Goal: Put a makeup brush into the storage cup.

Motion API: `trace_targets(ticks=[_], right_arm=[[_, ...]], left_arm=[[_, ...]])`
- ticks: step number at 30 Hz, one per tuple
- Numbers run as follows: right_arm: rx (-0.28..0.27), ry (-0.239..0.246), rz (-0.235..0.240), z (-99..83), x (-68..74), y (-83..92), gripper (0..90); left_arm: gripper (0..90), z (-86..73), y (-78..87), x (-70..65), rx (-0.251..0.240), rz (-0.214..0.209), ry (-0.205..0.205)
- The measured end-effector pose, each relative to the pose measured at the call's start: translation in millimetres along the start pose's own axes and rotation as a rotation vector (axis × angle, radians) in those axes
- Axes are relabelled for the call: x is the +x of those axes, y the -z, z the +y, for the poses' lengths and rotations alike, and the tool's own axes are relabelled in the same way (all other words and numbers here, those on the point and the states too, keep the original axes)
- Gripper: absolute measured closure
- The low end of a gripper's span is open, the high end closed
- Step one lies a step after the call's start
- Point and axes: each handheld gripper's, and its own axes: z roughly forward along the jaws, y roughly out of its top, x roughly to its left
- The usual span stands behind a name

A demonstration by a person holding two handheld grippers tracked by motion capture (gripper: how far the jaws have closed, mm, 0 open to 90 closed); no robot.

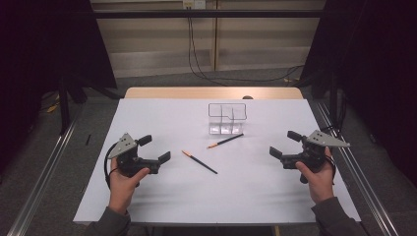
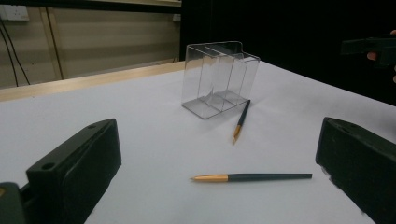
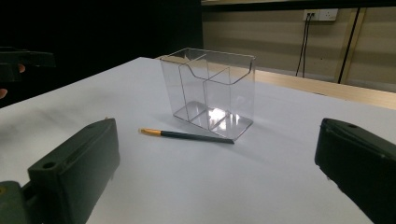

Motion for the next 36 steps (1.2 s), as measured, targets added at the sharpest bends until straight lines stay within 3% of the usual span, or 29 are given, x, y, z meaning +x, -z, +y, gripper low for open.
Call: trace_targets(ticks=[7,8,12,15,17,19,26,29,36], right_arm=[[-0.004,0.008,-0.002,0.3,1.5,-3.1,0.0],[-0.005,0.003,0.0,0.1,1.5,-3.9,0.0],[0.003,0.0,0.002,-0.4,1.0,-3.8,0.0],[0.0,0.006,-0.001,-1.0,0.0,-4.3,0.0],[0.004,0.0,0.003,-1.2,-0.5,-4.5,0.0],[0.0,-0.002,0.003,-1.8,-0.9,-5.9,0.0],[0.003,-0.001,0.009,-1.7,-2.2,-9.3,0.0],[0.008,-0.001,0.012,-1.7,-2.8,-9.7,0.0],[0.004,0.004,0.011,-1.6,-2.1,-12.3,0.0]], left_arm=[[0.0,-1.4,0.2,1.0,0.01,-0.013,0.001],[0.0,-1.6,-0.4,-0.4,0.001,0.01,0.013],[0.0,-1.9,-0.5,2.0,0.016,-0.009,0.0],[0.0,-2.2,-3.8,0.5,0.011,0.009,0.023],[0.0,-2.6,-4.5,1.6,0.024,0.008,0.007],[0.0,-3.6,-6.7,0.9,0.015,0.002,0.026],[0.0,-6.2,-11.2,0.4,0.029,0.009,0.032],[0.0,-8.5,-15.2,0.8,0.037,-0.012,0.04],[0.0,-12.6,-23.8,-1.1,0.069,0.006,0.064]])
